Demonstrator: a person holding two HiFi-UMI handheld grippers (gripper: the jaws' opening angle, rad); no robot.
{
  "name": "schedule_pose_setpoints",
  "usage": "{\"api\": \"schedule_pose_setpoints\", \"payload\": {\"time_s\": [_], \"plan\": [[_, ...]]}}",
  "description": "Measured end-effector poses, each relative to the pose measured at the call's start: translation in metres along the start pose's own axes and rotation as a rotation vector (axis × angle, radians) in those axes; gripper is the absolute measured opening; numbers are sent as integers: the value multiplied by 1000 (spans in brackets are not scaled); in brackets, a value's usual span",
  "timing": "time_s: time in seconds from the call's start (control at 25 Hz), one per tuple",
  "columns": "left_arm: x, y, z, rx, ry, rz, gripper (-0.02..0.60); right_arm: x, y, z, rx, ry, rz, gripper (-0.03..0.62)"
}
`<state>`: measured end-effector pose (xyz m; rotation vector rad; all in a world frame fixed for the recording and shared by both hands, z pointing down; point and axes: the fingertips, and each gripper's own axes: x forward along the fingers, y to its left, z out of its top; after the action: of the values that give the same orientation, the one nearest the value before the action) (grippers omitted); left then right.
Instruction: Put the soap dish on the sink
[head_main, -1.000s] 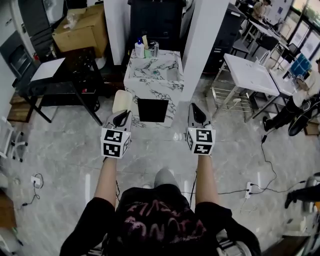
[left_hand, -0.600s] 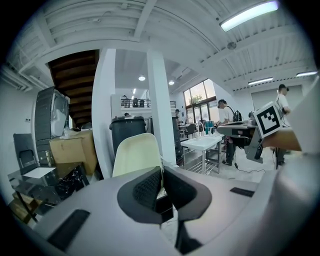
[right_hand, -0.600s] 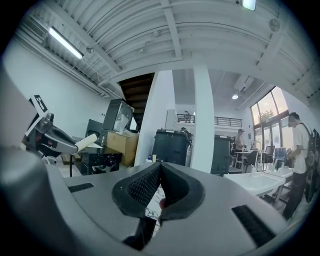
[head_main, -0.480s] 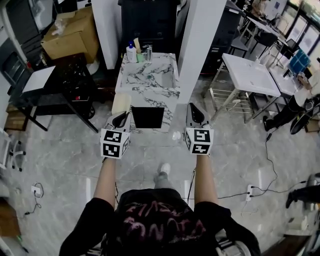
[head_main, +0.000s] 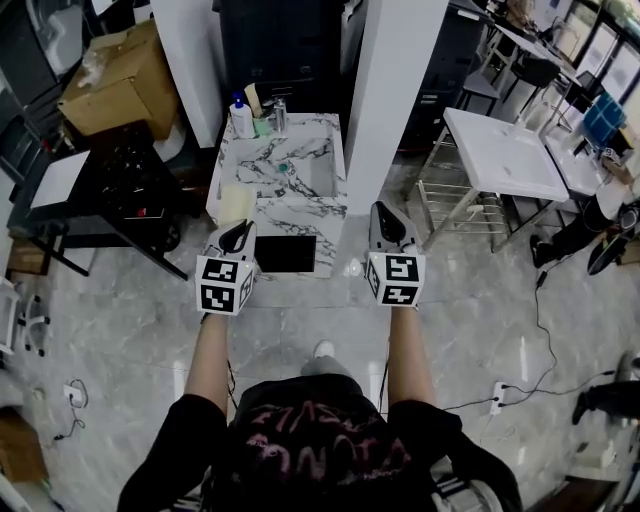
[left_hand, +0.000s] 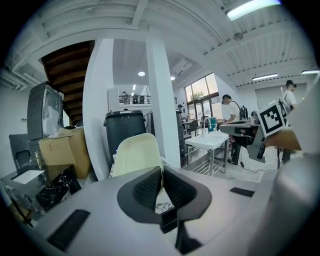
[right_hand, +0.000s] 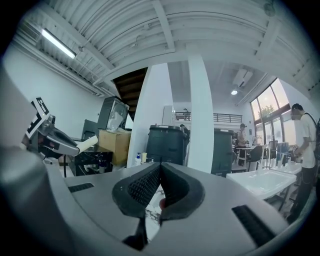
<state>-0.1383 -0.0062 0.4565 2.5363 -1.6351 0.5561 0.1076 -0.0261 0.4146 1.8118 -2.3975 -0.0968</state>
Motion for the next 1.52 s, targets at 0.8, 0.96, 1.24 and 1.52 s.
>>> {"api": "schedule_pose_setpoints", "payload": {"time_s": [0.8, 0.96, 1.24, 1.52], "plan": [[117, 12, 49, -2, 34, 30, 29, 114, -58, -4, -5, 32, 90, 14], [142, 16, 56, 9, 25, 6, 29, 138, -66, -4, 4, 23, 73, 14], [196, 45, 67, 10, 21, -17, 29, 195, -73, -10, -1, 37, 62, 13], [259, 80, 70, 3, 35, -53, 29, 262, -79, -17, 8, 57, 46, 14]]}}
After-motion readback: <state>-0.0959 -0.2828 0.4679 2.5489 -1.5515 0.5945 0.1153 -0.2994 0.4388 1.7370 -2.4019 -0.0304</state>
